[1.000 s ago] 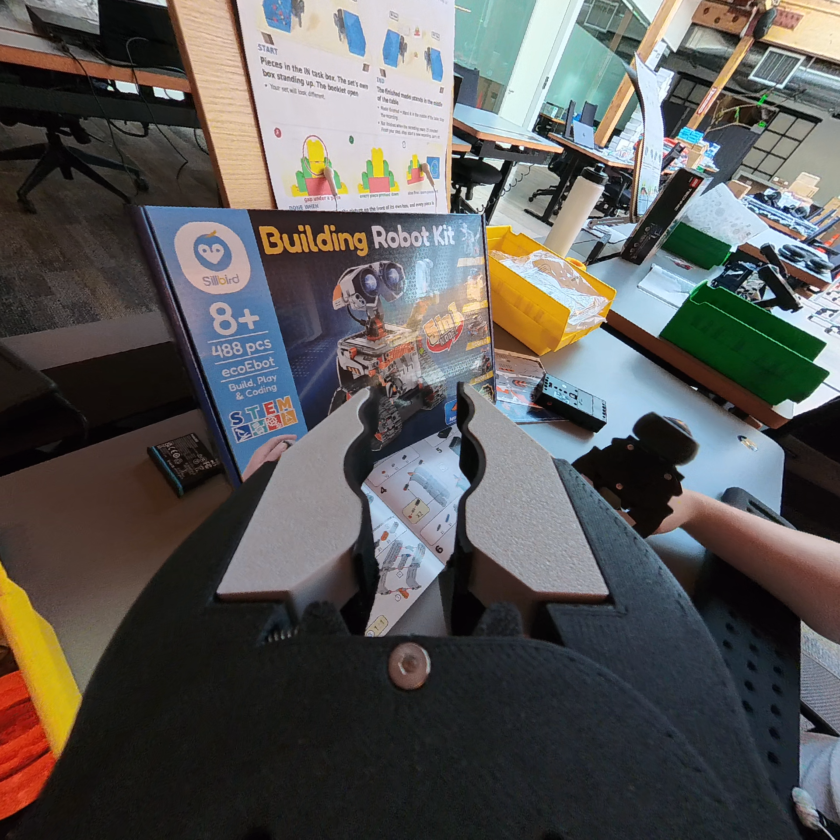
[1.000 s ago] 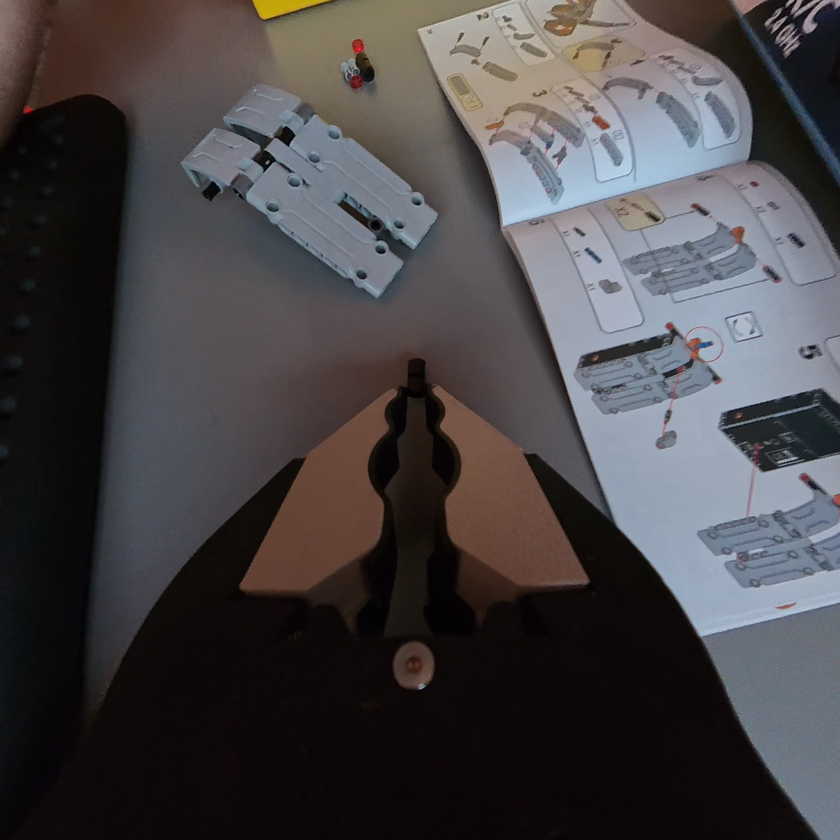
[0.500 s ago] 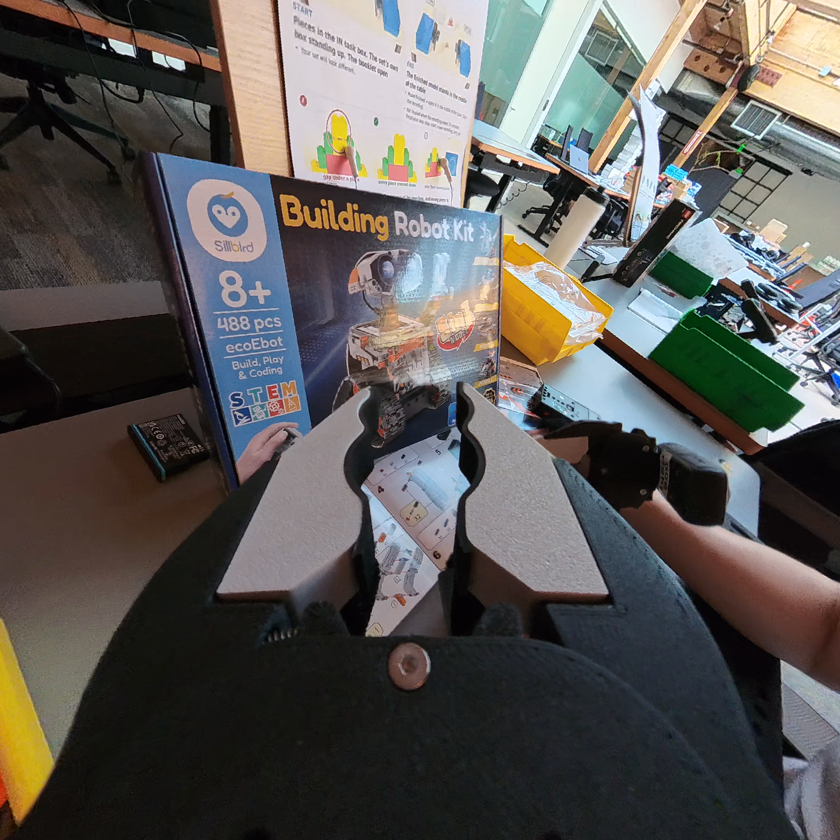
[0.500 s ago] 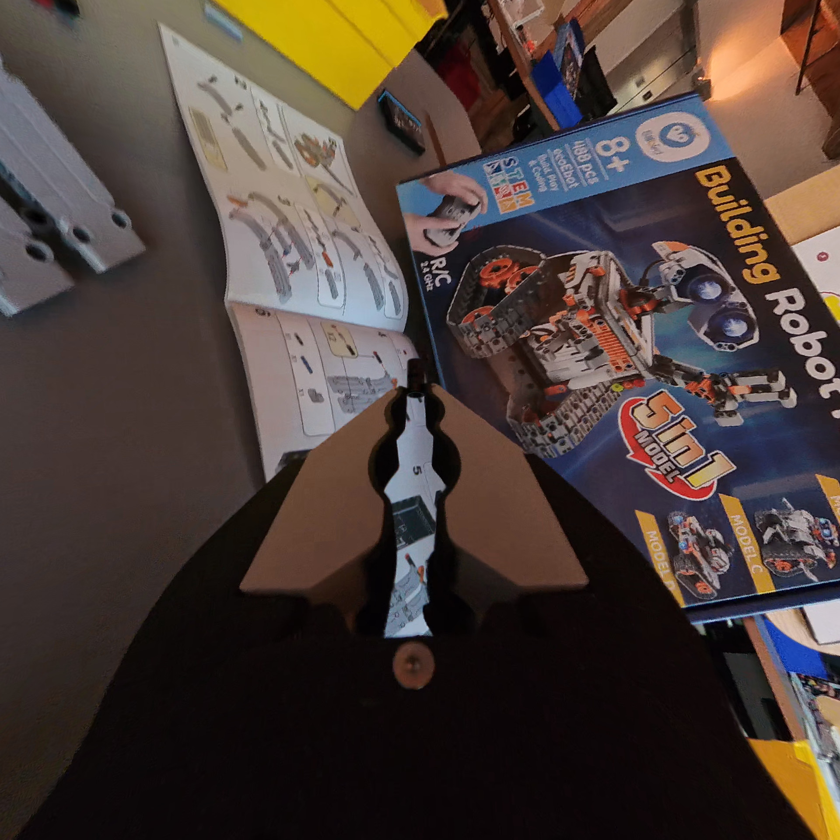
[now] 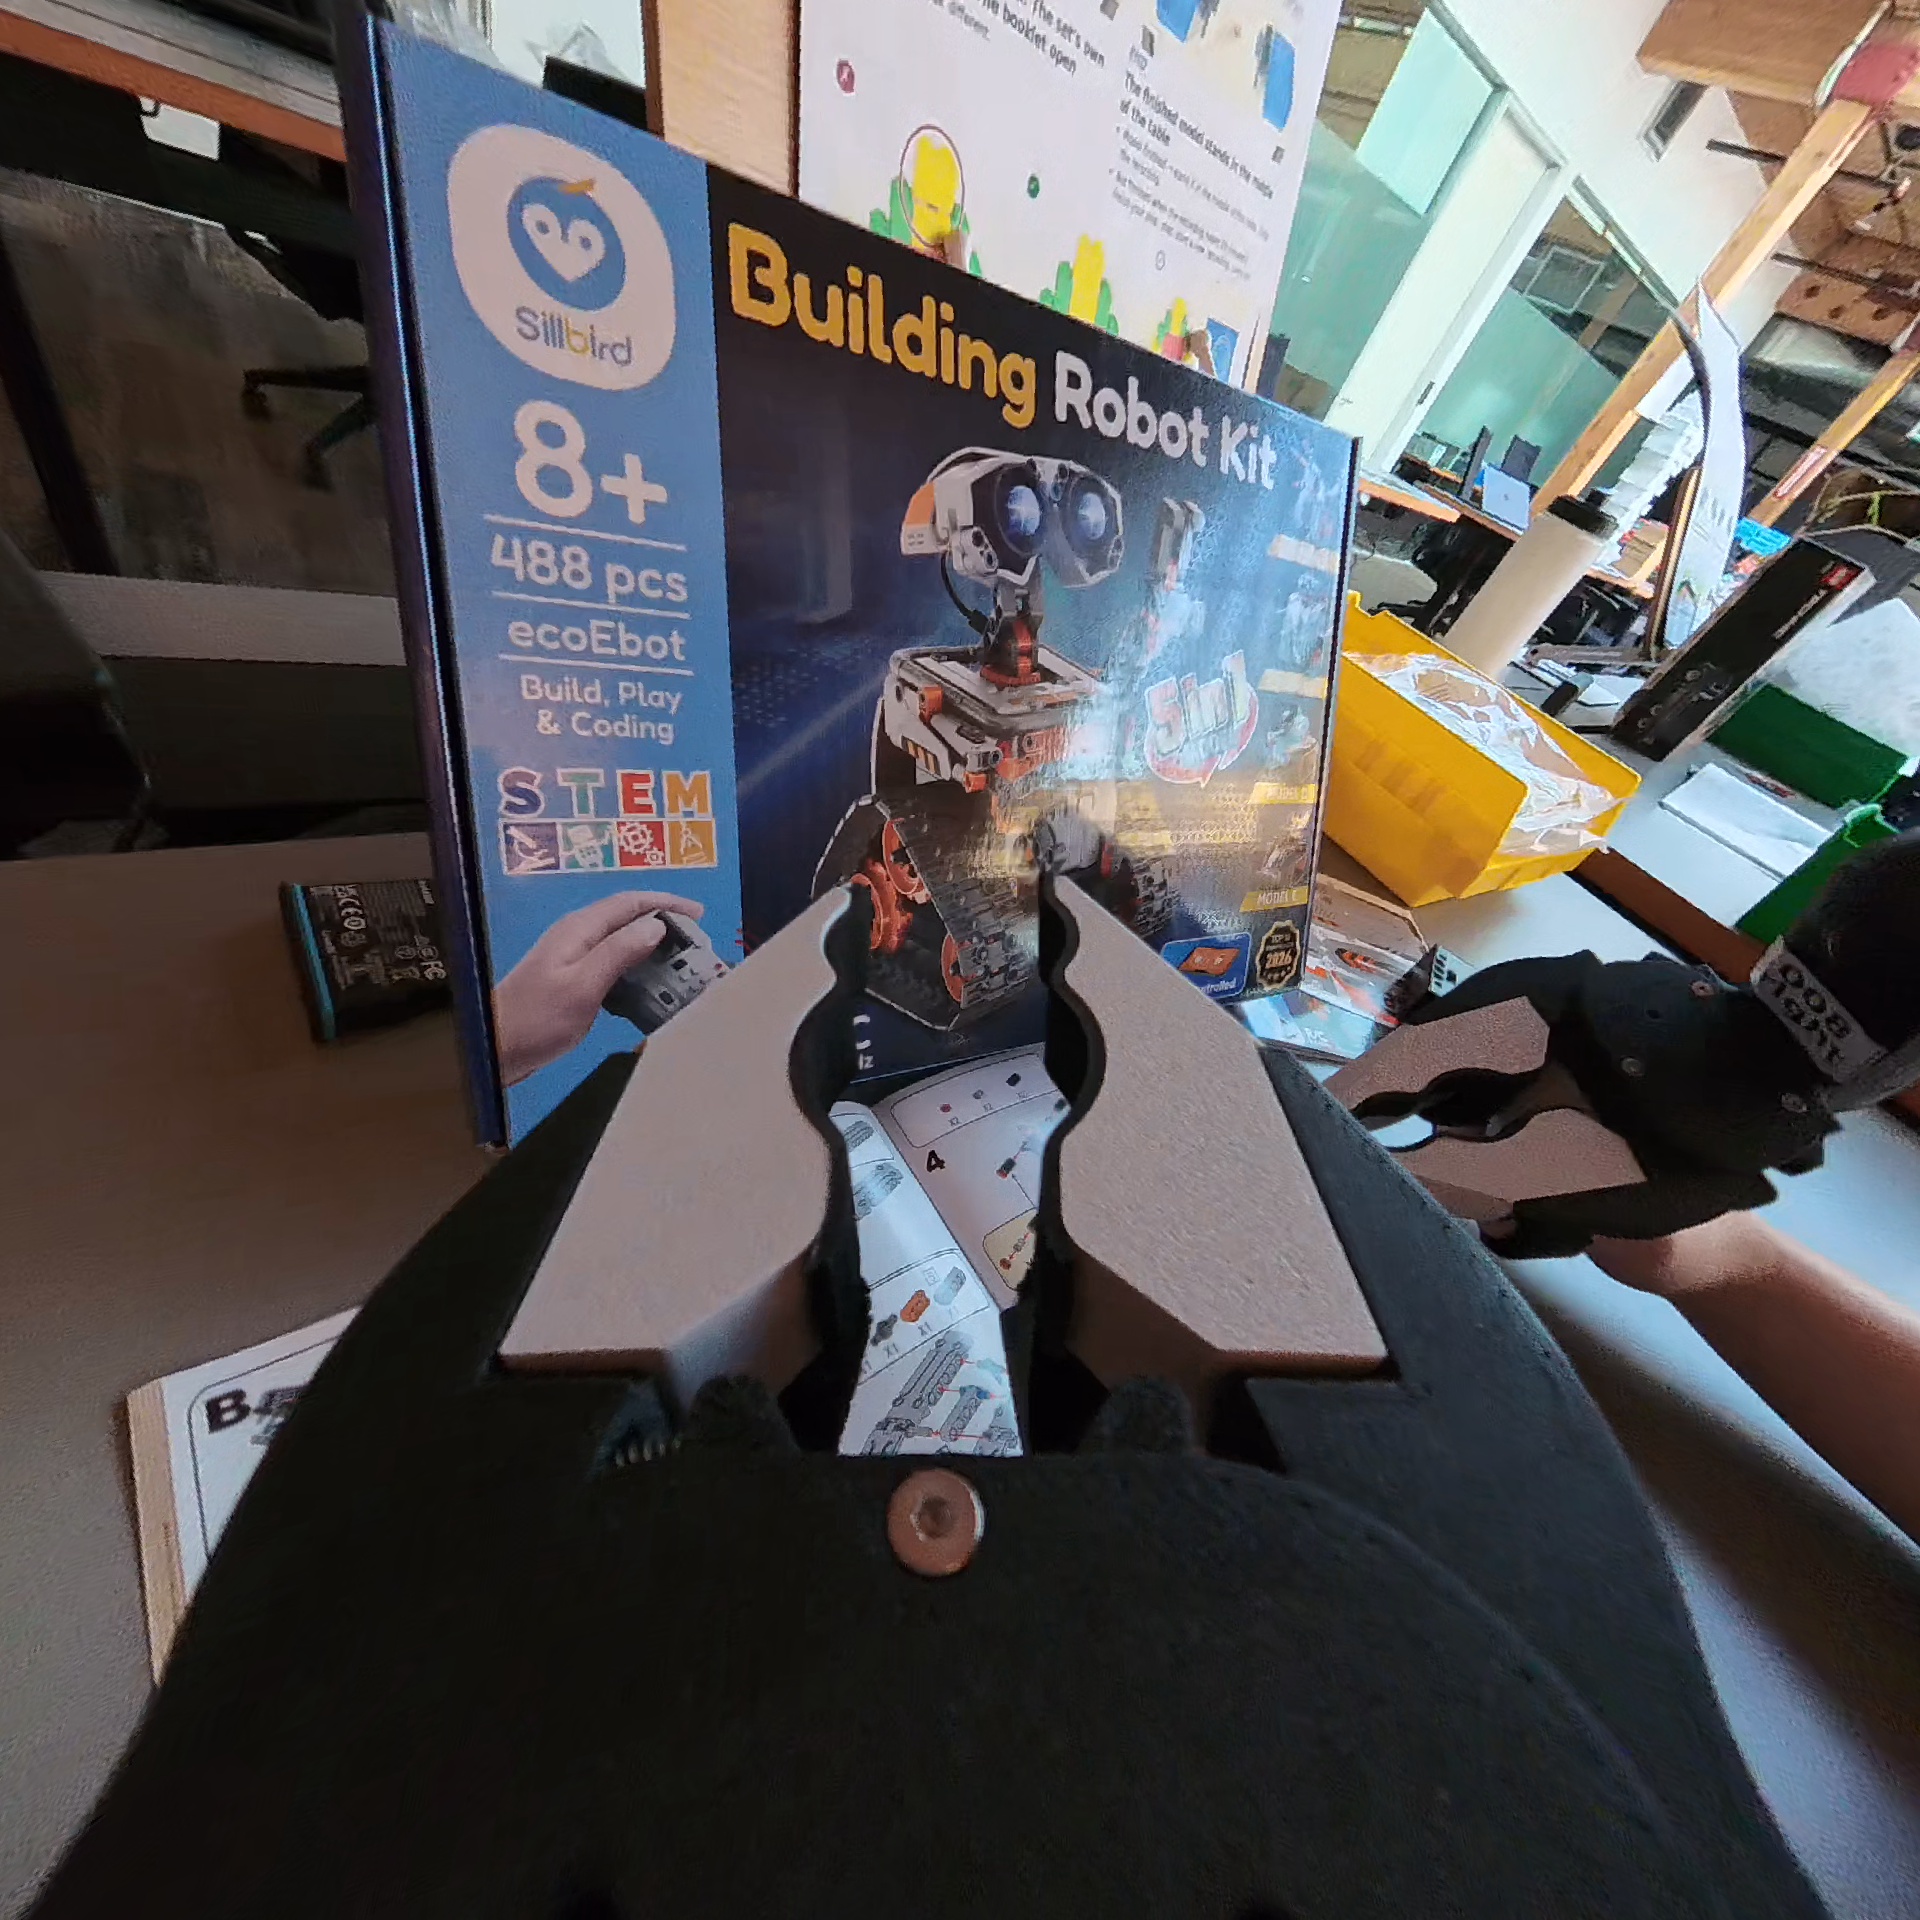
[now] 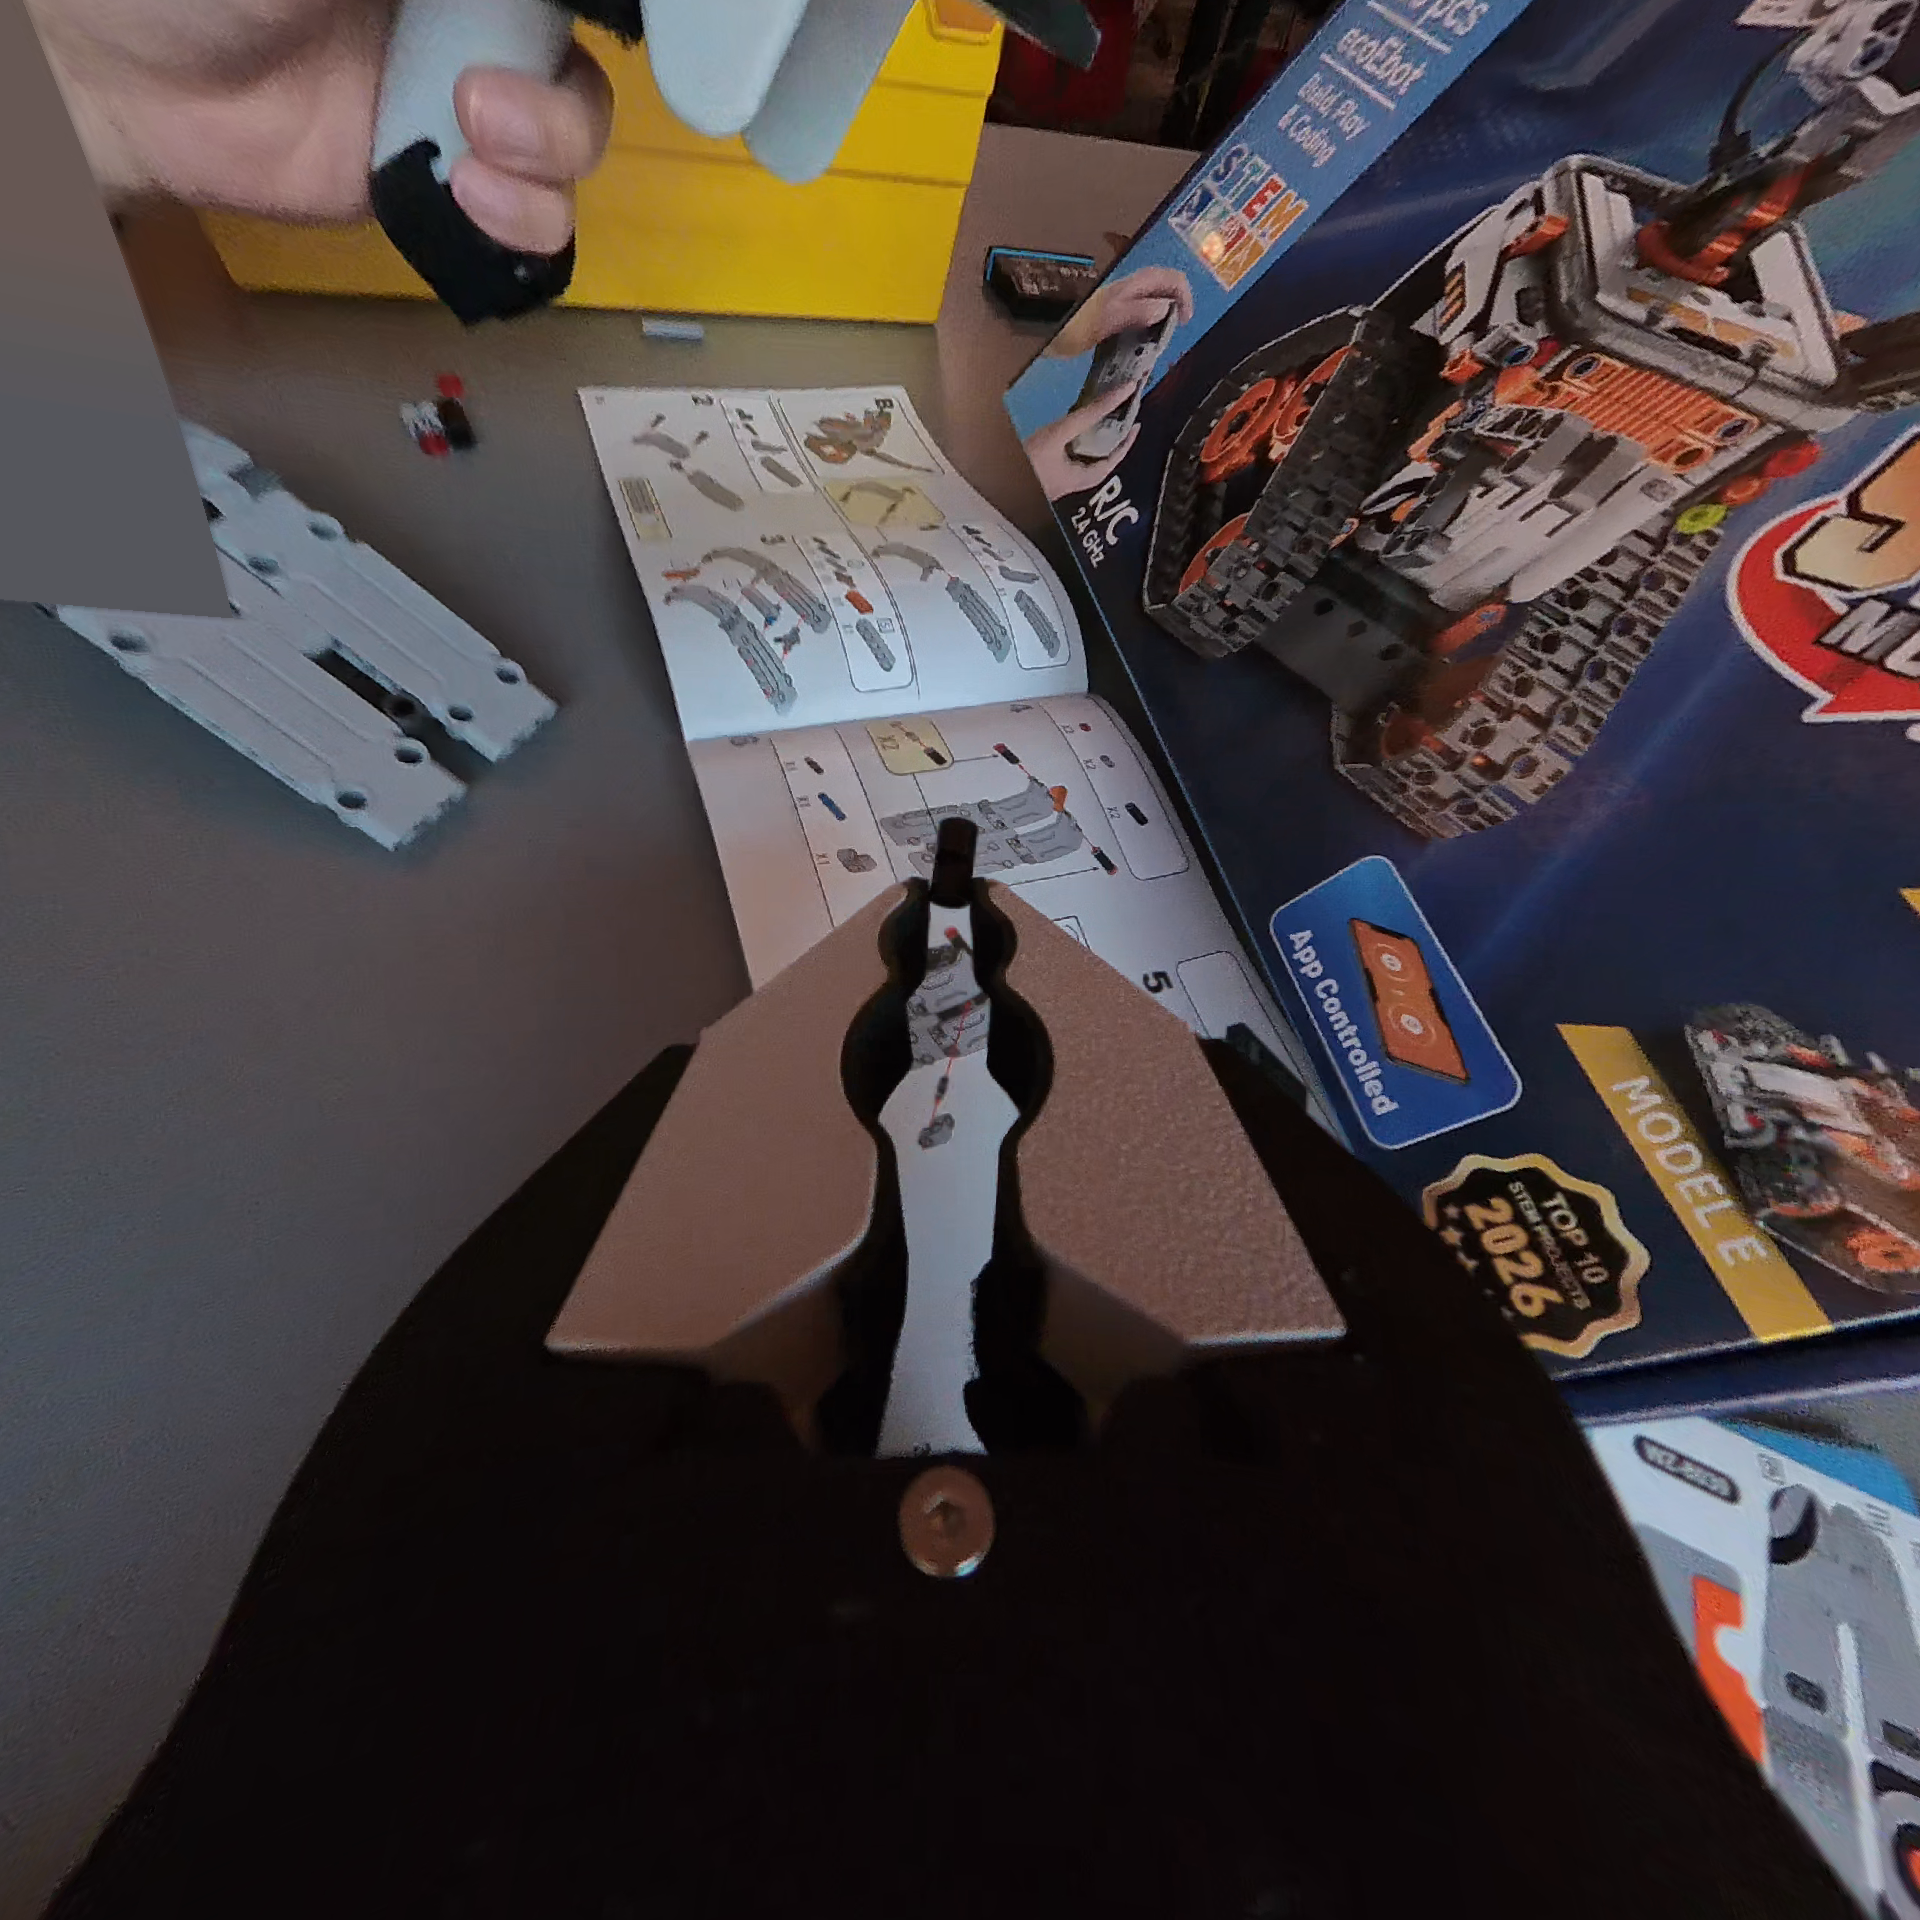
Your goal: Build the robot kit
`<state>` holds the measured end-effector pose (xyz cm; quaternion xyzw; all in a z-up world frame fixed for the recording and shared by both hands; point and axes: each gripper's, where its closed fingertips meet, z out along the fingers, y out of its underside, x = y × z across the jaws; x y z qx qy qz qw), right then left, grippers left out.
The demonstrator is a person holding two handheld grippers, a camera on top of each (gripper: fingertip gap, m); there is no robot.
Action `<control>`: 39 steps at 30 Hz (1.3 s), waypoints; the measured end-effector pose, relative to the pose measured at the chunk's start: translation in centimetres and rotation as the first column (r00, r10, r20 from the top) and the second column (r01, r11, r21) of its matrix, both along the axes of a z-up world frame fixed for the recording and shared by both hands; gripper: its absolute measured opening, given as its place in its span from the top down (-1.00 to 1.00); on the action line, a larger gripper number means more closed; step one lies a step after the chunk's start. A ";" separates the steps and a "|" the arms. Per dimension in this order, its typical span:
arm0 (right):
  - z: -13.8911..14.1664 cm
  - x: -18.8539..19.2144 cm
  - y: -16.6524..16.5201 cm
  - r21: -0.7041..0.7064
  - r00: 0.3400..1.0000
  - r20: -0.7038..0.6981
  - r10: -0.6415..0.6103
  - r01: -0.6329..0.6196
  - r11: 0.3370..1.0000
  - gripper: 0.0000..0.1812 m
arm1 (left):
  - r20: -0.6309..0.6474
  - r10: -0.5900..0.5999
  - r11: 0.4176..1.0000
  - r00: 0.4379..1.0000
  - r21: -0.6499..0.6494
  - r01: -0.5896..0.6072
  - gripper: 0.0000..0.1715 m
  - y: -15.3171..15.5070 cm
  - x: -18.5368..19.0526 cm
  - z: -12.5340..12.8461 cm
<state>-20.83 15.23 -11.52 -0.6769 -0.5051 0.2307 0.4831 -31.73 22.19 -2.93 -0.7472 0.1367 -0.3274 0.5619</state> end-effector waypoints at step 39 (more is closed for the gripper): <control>0.6 0.0 -1.0 -0.546 0.940 -0.323 -0.110 -0.090 0.833 0.92 | -0.164 -0.051 0.998 0.985 -0.049 0.044 0.66 -0.8 0.6 -3.1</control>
